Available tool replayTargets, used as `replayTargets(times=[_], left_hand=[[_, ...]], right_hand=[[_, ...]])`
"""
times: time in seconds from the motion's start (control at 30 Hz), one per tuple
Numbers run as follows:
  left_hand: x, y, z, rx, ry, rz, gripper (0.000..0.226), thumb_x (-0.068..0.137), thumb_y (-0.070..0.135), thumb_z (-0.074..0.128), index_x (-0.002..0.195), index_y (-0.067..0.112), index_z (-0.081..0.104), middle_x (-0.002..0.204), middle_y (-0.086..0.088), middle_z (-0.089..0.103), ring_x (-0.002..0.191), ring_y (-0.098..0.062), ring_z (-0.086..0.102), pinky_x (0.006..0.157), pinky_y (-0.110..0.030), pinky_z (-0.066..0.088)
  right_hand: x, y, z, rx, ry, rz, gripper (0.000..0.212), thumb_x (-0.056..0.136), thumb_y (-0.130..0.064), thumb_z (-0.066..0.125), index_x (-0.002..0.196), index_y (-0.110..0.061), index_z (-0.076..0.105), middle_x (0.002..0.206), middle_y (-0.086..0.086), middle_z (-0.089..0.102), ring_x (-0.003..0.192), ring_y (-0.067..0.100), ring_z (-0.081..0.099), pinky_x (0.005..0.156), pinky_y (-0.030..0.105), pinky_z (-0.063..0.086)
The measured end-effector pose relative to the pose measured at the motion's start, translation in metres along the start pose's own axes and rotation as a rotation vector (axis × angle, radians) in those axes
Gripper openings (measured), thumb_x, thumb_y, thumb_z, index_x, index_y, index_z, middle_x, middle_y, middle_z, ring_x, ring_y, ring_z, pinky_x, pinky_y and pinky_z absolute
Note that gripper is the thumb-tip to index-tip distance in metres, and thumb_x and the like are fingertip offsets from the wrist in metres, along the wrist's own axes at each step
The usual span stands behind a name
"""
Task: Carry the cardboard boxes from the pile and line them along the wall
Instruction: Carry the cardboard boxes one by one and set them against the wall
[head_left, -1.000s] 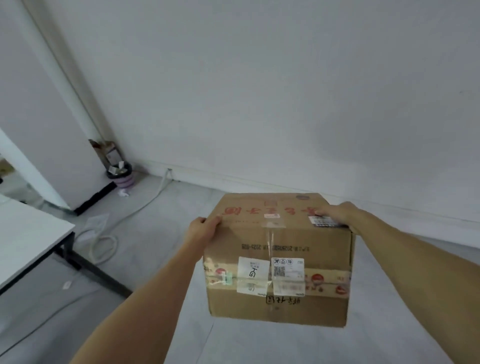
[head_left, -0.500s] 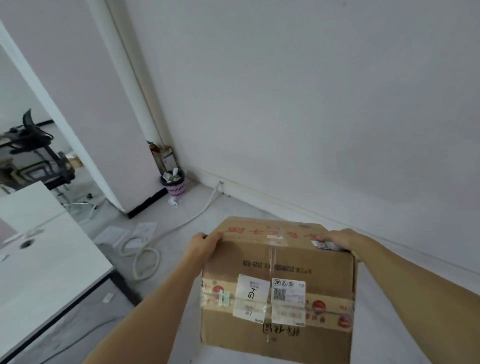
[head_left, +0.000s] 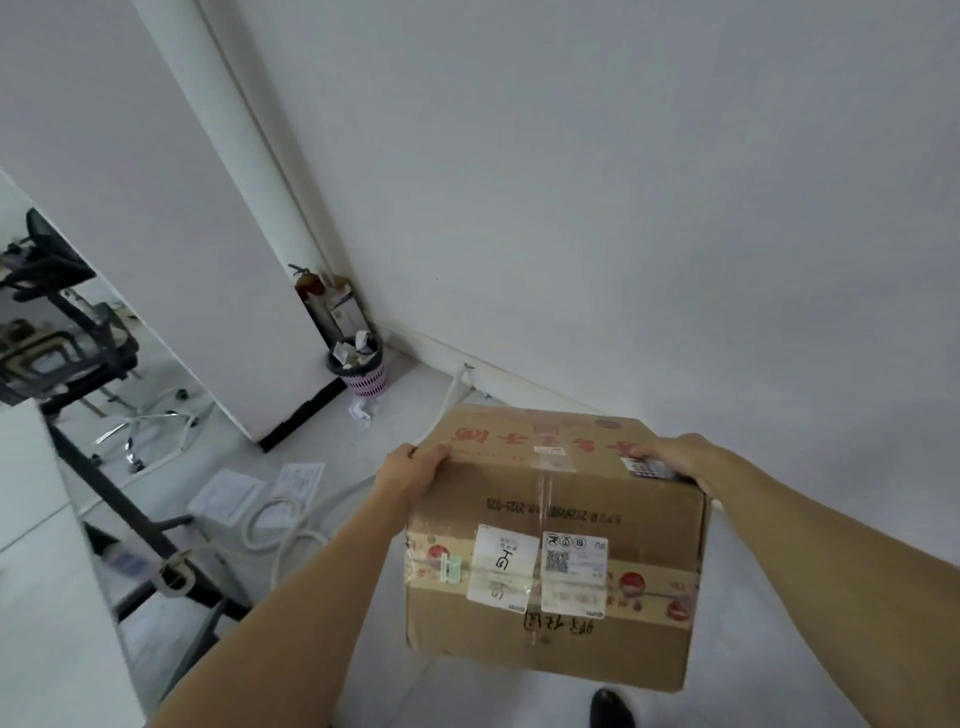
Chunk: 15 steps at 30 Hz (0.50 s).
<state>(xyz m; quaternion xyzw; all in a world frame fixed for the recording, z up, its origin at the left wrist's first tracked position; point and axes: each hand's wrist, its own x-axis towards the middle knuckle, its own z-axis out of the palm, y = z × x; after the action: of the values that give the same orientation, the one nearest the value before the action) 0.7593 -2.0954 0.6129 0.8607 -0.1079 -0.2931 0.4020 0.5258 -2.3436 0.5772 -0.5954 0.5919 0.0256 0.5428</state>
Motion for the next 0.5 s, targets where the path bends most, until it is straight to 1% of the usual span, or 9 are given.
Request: replayTargets(times=[0.03,0.1,0.13,0.2,0.23,0.3,0.4,0.47,0.5], left_hand=[[0.030,0.010,0.002,0.012,0.002,-0.018,0.045,0.088,0.047,0.062,0.115,0.011,0.058,0.110,-0.009,0.061,0.098,-0.026,0.060,0.092,-0.042,0.051],[0.067,0.023,0.000,0.021,-0.004,-0.060,0.049,0.088,0.048,0.062,0.118,0.010,0.057,0.111,-0.009,0.061,0.099,-0.027,0.061,0.093,-0.044,0.052],[0.097,0.033,-0.002,0.022,-0.003,-0.070,0.050,0.087,0.049,0.063,0.119,0.010,0.057,0.112,-0.010,0.061,0.099,-0.027,0.061,0.093,-0.046,0.052],[0.140,0.047,-0.009,0.030,0.005,-0.087,0.052,0.086,0.048,0.065,0.120,0.010,0.056,0.114,-0.010,0.060,0.100,-0.028,0.060,0.091,-0.044,0.052],[0.163,0.053,-0.013,0.032,0.000,-0.099,0.052,0.086,0.047,0.065,0.121,0.009,0.055,0.115,-0.011,0.060,0.100,-0.028,0.060,0.087,-0.042,0.052],[0.205,0.061,-0.019,0.036,-0.020,-0.112,0.052,0.087,0.046,0.065,0.123,0.009,0.055,0.115,-0.010,0.060,0.100,-0.027,0.060,0.082,-0.040,0.050],[0.276,0.072,-0.029,0.052,-0.047,-0.117,0.050,0.088,0.045,0.065,0.121,0.010,0.055,0.114,-0.010,0.060,0.098,-0.026,0.060,0.081,-0.040,0.051],[0.330,0.077,-0.035,0.061,-0.089,-0.115,0.048,0.087,0.044,0.066,0.119,0.010,0.056,0.112,-0.010,0.061,0.096,-0.026,0.061,0.079,-0.039,0.051],[0.352,0.077,-0.037,0.053,-0.110,-0.118,0.046,0.087,0.043,0.067,0.117,0.010,0.056,0.111,-0.010,0.062,0.095,-0.025,0.061,0.079,-0.039,0.052]], right_hand=[[0.027,-0.020,0.003,-0.010,-0.007,0.000,0.066,0.071,-0.046,0.084,0.111,-0.002,0.056,0.102,0.016,0.067,0.090,0.033,0.068,0.090,0.045,0.056],[0.053,-0.054,0.012,-0.008,-0.021,0.005,0.063,0.073,-0.046,0.083,0.109,-0.002,0.057,0.104,0.017,0.067,0.091,0.033,0.067,0.091,0.044,0.055],[0.073,-0.077,0.015,-0.009,-0.023,0.010,0.061,0.074,-0.046,0.082,0.107,-0.002,0.057,0.105,0.018,0.067,0.091,0.033,0.067,0.090,0.042,0.055],[0.102,-0.112,0.023,-0.022,-0.016,-0.004,0.057,0.077,-0.044,0.081,0.106,-0.002,0.057,0.105,0.018,0.066,0.087,0.031,0.065,0.081,0.036,0.054],[0.120,-0.129,0.030,-0.027,-0.024,0.001,0.056,0.077,-0.044,0.080,0.106,-0.002,0.057,0.102,0.017,0.066,0.085,0.031,0.065,0.078,0.035,0.053],[0.146,-0.158,0.044,-0.022,-0.024,0.020,0.052,0.079,-0.043,0.079,0.100,-0.001,0.057,0.094,0.016,0.066,0.080,0.029,0.064,0.080,0.036,0.053],[0.191,-0.192,0.069,-0.018,-0.005,0.042,0.048,0.080,-0.045,0.078,0.089,-0.002,0.057,0.085,0.012,0.065,0.075,0.027,0.063,0.081,0.037,0.052],[0.222,-0.215,0.091,-0.005,0.015,0.071,0.046,0.080,-0.045,0.077,0.078,-0.005,0.056,0.077,0.010,0.062,0.070,0.024,0.060,0.079,0.036,0.050],[0.234,-0.222,0.102,0.003,0.024,0.092,0.046,0.080,-0.046,0.078,0.076,-0.005,0.055,0.075,0.009,0.062,0.070,0.024,0.060,0.077,0.035,0.049]])
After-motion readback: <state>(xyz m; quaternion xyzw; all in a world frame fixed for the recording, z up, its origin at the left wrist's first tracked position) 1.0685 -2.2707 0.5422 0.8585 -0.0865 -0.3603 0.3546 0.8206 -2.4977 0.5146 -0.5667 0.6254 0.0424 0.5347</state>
